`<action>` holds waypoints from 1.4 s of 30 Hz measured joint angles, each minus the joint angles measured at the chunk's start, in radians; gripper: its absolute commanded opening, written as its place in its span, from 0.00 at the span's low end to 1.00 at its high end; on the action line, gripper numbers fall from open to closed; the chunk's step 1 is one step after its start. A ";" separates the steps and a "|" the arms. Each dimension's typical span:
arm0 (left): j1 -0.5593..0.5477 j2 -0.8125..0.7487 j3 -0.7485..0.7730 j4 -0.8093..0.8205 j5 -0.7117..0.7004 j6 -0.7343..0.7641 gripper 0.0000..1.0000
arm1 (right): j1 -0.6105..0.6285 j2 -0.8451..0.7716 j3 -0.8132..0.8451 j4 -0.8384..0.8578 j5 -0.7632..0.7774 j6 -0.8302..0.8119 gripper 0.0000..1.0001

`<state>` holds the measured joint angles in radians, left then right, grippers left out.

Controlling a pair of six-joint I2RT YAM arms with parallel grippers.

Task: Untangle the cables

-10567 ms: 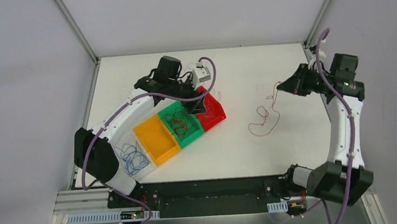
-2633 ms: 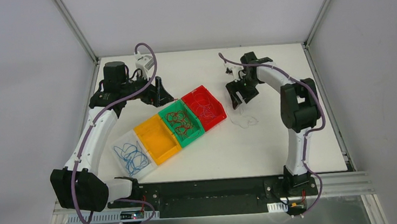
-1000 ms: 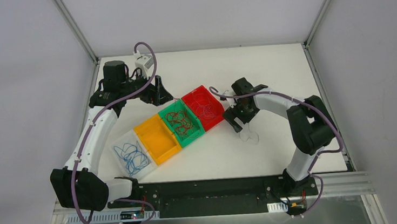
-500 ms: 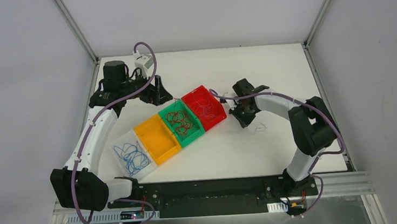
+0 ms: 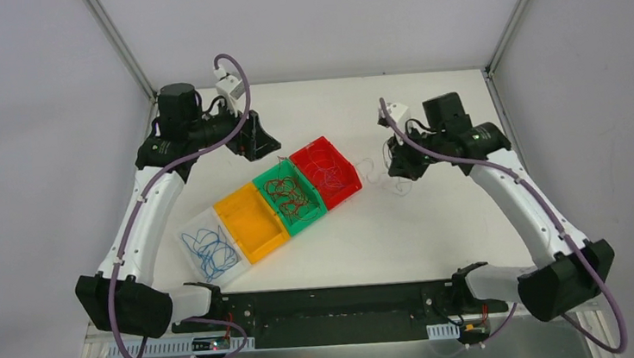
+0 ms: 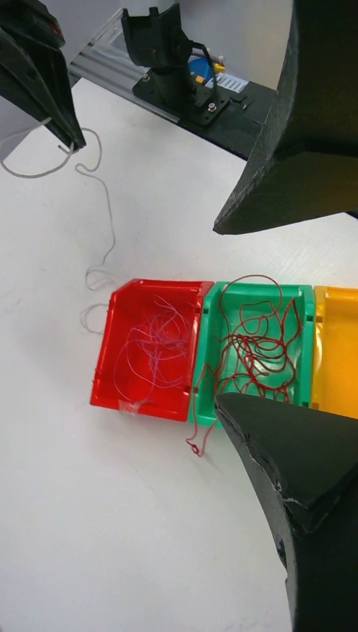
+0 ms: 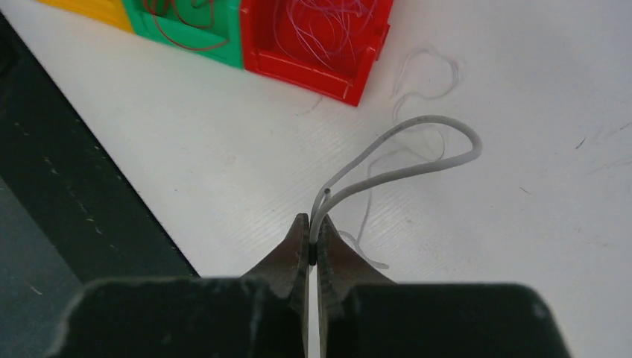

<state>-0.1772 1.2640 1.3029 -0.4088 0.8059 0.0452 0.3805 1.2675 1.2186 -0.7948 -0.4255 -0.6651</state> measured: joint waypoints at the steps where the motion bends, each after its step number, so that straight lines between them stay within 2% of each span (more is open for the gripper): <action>1: -0.010 0.000 0.009 0.000 0.006 0.006 0.80 | -0.004 -0.022 0.026 -0.016 -0.021 0.003 0.00; 6: -0.071 0.003 0.045 0.000 0.029 0.051 0.80 | -0.004 -0.077 0.133 -0.080 -0.086 0.038 0.00; 10: -0.091 0.022 0.052 0.000 0.029 0.057 0.79 | -0.005 -0.065 0.121 -0.082 -0.046 0.053 0.00; 13: -0.093 0.039 0.052 0.001 0.025 0.055 0.79 | -0.015 0.013 0.079 -0.061 0.012 0.051 0.00; 20: -0.093 0.044 0.051 0.003 0.011 0.051 0.79 | -0.050 0.314 0.057 0.021 0.067 0.051 0.00; 24: -0.093 0.024 0.021 0.006 -0.013 0.053 0.80 | -0.050 0.403 0.047 0.064 0.055 0.054 0.22; 27: -0.098 0.000 -0.006 0.003 -0.032 0.056 0.80 | -0.050 0.472 0.064 0.072 0.031 0.058 0.55; 31: -0.099 -0.019 -0.017 0.002 -0.051 0.070 0.80 | -0.049 0.504 0.071 0.059 -0.013 0.043 0.86; 34: -0.098 -0.026 -0.023 0.002 -0.058 0.076 0.80 | -0.039 0.502 0.071 0.051 -0.034 0.019 0.99; 42: -0.098 -0.026 -0.027 0.002 -0.060 0.082 0.80 | 0.063 0.499 0.008 0.067 -0.001 -0.010 1.00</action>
<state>-0.2756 1.2377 1.2762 -0.4072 0.7464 0.1268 0.4431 1.7668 1.2270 -0.7277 -0.4267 -0.6754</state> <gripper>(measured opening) 0.795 0.993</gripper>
